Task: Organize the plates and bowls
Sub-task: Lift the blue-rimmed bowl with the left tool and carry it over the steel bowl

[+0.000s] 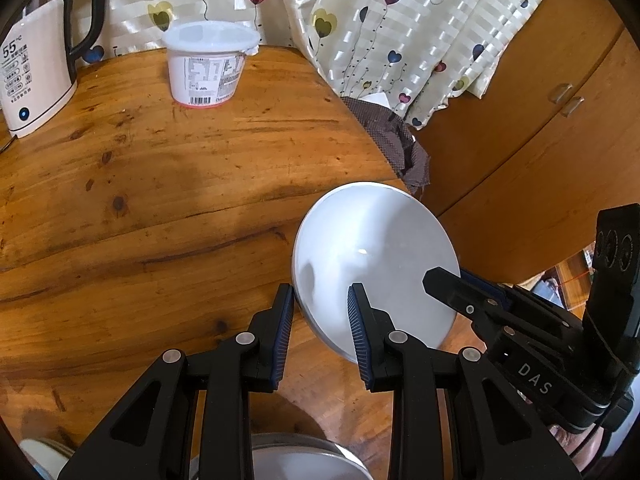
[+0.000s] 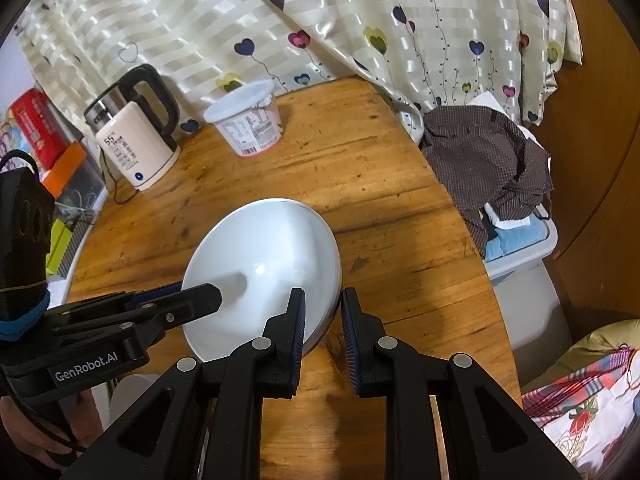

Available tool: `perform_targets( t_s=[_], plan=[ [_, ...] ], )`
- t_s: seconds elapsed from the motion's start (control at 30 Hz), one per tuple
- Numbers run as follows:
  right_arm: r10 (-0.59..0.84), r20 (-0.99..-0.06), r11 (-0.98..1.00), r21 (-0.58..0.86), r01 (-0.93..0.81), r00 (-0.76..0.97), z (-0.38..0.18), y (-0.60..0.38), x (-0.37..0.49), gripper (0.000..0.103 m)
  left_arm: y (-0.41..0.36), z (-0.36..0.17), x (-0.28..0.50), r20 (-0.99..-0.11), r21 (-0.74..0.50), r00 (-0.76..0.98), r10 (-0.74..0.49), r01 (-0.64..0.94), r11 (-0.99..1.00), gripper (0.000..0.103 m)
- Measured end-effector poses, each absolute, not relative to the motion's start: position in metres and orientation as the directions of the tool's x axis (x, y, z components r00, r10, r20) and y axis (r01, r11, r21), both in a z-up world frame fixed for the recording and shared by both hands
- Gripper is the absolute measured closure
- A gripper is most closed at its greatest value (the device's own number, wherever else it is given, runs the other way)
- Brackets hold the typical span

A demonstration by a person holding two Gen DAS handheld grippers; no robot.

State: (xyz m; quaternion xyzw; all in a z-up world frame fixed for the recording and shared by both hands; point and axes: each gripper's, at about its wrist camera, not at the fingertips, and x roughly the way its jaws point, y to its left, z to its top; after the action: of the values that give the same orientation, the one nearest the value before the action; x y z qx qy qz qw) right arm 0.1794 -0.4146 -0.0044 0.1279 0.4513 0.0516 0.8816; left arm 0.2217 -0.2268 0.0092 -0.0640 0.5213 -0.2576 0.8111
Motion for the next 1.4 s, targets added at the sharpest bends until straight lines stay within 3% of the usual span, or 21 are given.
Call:
perform_targets(
  t_s=[1.4],
  plan=[
    [0.269,-0.716,0.96,0.251,-0.121,0.644,0.054,-0.343,0.112,0.085,-0.151,0.062,0.139,-0.749,-0.367,0.462,-0.476,0.31,0.877,0.074]
  ],
)
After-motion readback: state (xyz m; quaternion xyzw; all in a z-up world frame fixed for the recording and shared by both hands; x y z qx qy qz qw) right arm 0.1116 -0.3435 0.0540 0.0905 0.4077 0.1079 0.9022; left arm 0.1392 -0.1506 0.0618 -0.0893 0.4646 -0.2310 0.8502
